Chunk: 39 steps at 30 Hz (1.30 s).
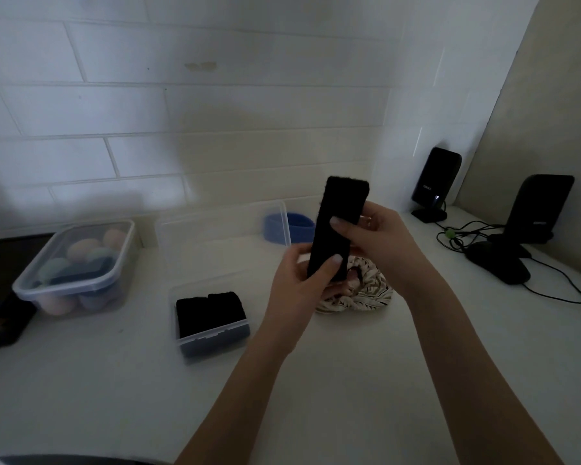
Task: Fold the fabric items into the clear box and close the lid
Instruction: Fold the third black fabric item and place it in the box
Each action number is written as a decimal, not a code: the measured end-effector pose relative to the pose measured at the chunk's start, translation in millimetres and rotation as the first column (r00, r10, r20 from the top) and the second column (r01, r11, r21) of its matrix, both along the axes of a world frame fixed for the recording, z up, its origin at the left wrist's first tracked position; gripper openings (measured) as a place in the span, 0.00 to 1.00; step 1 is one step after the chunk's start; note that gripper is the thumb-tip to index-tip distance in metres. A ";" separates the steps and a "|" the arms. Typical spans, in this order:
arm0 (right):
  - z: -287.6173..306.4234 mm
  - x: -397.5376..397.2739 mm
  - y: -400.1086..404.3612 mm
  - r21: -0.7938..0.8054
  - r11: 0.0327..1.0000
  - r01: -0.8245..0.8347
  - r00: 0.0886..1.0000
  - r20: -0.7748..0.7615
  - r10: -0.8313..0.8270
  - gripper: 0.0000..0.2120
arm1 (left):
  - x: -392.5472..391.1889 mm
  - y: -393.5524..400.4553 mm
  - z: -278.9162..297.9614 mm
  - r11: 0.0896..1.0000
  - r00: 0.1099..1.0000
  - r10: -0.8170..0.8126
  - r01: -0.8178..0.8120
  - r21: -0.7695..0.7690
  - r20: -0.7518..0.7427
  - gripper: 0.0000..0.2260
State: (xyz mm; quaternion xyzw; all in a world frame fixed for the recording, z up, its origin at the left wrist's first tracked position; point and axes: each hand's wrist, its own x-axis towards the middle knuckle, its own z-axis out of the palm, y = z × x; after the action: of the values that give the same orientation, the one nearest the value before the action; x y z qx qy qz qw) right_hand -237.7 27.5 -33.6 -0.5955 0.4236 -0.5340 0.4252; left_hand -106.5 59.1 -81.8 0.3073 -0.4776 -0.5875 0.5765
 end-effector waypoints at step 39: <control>-10.4 1.4 -3.9 -0.217 0.961 -0.173 0.982 -0.110 0.153 0.17 | 4.2 3.3 8.6 0.999 0.996 0.015 -0.010 0.053 -0.093 0.11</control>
State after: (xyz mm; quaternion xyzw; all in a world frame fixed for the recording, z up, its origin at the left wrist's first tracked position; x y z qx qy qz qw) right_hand -236.3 23.6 -44.0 -0.6967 0.3289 -0.5137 0.3776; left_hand -102.3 62.4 -73.2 0.2975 -0.4326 -0.6100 0.5935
